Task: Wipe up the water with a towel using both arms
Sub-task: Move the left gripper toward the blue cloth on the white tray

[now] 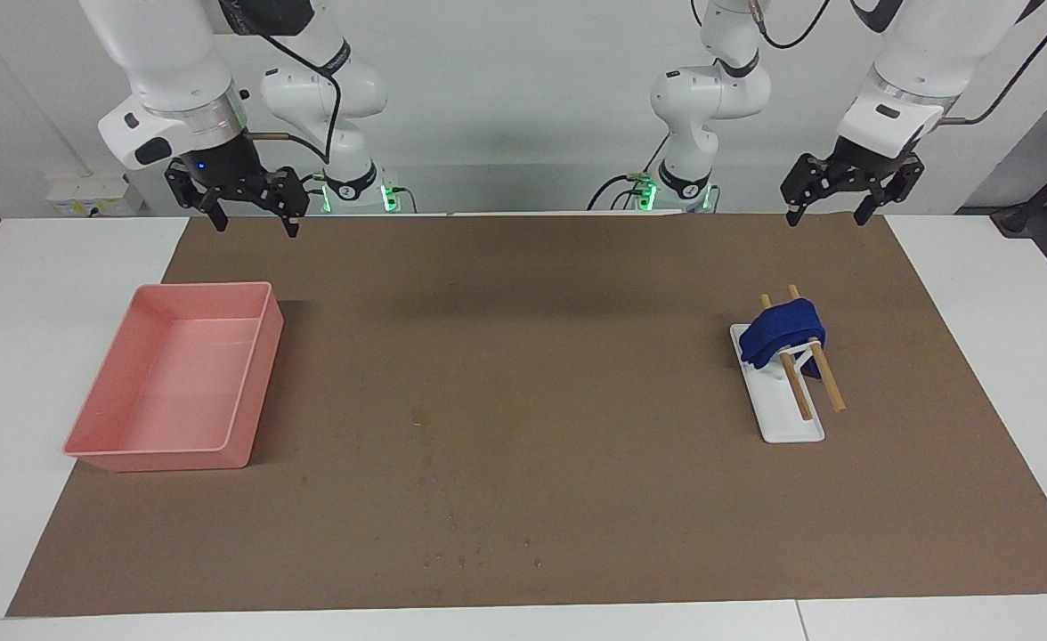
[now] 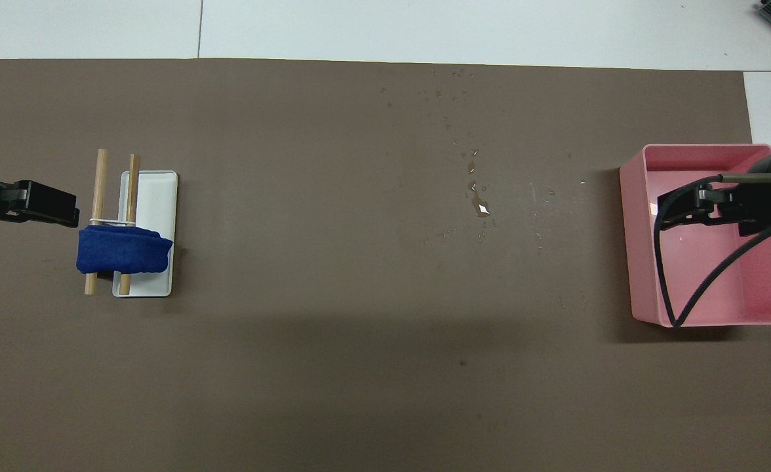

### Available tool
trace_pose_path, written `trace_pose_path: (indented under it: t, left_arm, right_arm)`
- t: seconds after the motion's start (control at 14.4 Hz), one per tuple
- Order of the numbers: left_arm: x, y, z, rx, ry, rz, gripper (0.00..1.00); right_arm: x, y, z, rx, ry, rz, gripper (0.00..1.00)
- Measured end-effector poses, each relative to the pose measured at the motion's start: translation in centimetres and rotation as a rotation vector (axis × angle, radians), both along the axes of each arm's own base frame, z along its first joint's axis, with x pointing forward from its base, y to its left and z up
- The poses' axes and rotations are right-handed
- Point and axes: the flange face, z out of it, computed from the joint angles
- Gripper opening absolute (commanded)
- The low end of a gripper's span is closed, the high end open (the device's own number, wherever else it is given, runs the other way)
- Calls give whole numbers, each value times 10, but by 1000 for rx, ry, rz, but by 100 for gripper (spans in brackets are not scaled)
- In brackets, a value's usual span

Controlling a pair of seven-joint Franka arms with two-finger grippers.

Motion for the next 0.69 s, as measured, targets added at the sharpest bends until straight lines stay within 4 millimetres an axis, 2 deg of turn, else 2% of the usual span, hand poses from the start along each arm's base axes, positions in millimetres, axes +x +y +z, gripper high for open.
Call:
trace_pose_path:
  t: [0.69]
  left_arm:
    - [0, 6, -5, -6, 11, 10, 100]
  right_arm:
    - [0, 0, -5, -1, 10, 0, 100]
